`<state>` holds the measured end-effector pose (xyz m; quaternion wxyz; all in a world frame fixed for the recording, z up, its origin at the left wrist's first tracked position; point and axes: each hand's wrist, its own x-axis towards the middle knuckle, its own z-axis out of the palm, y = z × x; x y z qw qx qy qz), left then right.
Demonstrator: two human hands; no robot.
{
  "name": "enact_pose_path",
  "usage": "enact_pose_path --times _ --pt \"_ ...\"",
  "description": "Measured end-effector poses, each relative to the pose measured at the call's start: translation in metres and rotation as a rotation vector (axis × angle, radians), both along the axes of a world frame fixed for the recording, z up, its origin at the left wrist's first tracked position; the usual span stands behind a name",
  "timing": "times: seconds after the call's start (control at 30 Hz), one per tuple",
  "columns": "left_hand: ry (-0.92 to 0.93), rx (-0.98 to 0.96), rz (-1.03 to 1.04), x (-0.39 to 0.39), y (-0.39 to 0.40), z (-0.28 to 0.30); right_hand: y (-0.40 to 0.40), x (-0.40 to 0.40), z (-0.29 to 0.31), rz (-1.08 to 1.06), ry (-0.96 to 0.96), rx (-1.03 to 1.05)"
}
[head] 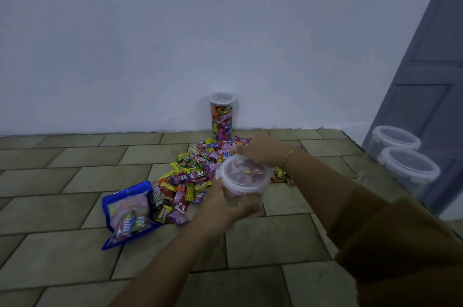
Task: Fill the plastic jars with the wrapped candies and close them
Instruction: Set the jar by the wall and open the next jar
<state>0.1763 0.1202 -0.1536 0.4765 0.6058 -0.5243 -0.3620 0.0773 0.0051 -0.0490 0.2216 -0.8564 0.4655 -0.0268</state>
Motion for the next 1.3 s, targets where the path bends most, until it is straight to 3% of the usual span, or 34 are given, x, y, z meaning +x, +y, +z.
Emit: enact_pose_path --times 0.13,0.33,0.47,0.57,0.63,0.8,0.9,1.07,1.23,1.3 --pt "-0.084 0.052 -0.168 0.012 -0.004 0.008 0.004 -0.003 0.000 0.043 0.065 0.069" --pt "-0.136 0.117 -0.254 0.022 -0.009 0.008 0.006 -0.005 -0.003 0.075 -0.009 0.092" --pt "-0.132 0.134 -0.249 0.022 -0.012 0.007 -0.001 -0.003 -0.010 -0.052 -0.184 0.127" --pt "-0.110 0.131 -0.238 0.022 -0.012 0.005 -0.003 -0.005 -0.007 -0.029 -0.273 0.105" --pt "-0.093 0.125 -0.231 0.022 -0.011 0.005 -0.006 -0.011 -0.005 -0.114 -0.464 0.231" --pt "-0.021 0.131 -0.232 0.024 -0.013 0.001 -0.001 -0.022 0.009 -0.059 -0.788 0.474" --pt "-0.029 0.139 -0.202 0.026 -0.012 0.002 0.001 -0.031 0.017 -0.014 -0.859 0.542" --pt "0.030 0.077 -0.154 0.027 -0.015 0.005 0.004 -0.057 0.028 0.040 -0.675 0.421" --pt "0.091 0.059 -0.116 0.022 -0.017 0.004 -0.001 -0.078 0.025 0.098 -0.098 0.113" --pt "0.085 0.045 -0.102 0.021 -0.017 0.004 -0.002 -0.080 0.014 0.108 0.050 0.058"
